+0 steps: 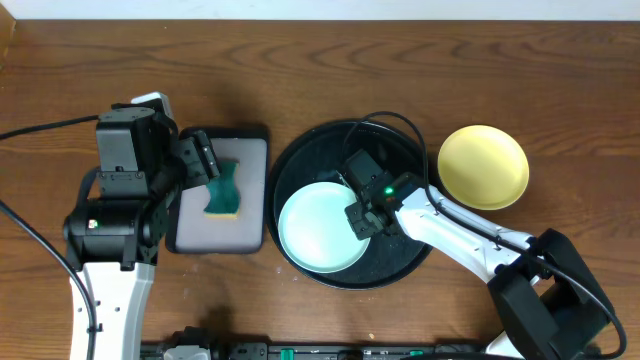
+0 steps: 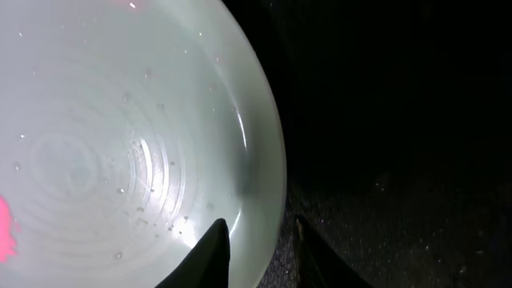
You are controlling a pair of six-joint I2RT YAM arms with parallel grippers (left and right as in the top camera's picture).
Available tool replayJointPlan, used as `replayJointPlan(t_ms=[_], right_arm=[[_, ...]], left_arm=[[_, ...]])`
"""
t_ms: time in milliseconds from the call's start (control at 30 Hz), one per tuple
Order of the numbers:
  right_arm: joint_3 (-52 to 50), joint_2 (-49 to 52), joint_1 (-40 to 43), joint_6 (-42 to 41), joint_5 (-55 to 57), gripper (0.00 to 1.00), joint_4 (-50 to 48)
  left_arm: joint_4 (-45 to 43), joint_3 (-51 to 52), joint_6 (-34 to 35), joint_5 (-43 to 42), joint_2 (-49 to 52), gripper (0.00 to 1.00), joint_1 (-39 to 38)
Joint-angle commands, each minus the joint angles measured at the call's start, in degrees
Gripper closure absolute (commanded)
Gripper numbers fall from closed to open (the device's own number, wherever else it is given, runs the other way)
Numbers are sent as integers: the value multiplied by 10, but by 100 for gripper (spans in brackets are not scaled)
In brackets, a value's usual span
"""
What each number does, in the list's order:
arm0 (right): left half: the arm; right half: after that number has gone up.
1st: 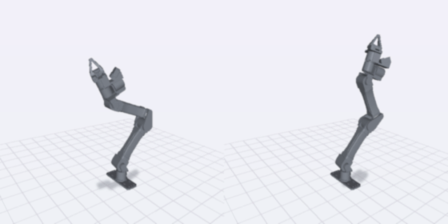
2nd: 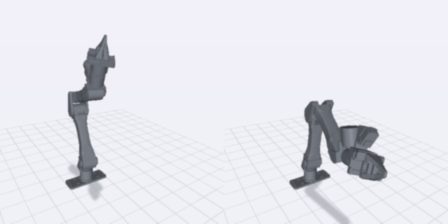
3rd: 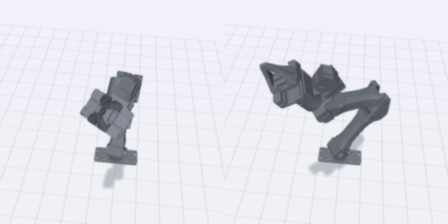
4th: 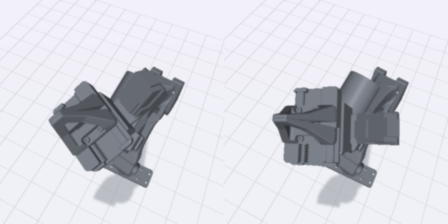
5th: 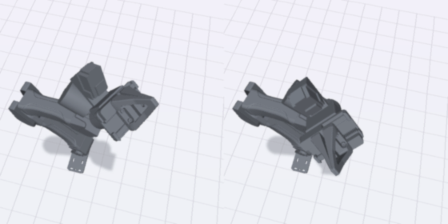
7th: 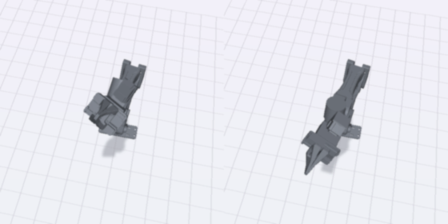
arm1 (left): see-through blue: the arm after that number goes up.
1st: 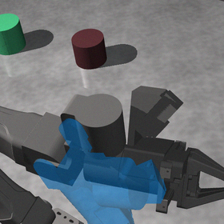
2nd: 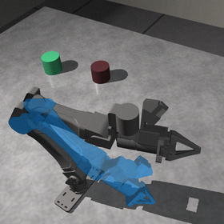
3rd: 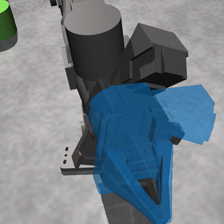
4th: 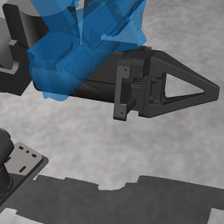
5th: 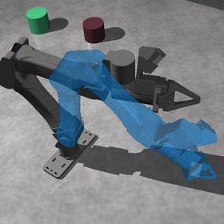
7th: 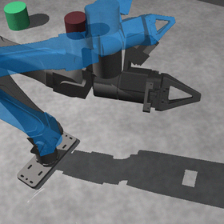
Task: Clean dirty plates on tray and stack at the side
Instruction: 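Reach the right gripper to the light-blue plate rim on the tray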
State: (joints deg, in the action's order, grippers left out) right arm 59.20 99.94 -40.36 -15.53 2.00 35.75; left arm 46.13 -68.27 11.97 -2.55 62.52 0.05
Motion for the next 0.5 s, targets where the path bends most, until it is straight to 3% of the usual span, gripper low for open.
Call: replayJointPlan(t_ms=[0,467], right_arm=[[-1,5,-1,-7,12,76,-5],[-42,5,-1,-8,27,78,-72]], left_arm=[[1,-12,-1,11,1,20,2],[1,-12,-1,11,1,20,2]])
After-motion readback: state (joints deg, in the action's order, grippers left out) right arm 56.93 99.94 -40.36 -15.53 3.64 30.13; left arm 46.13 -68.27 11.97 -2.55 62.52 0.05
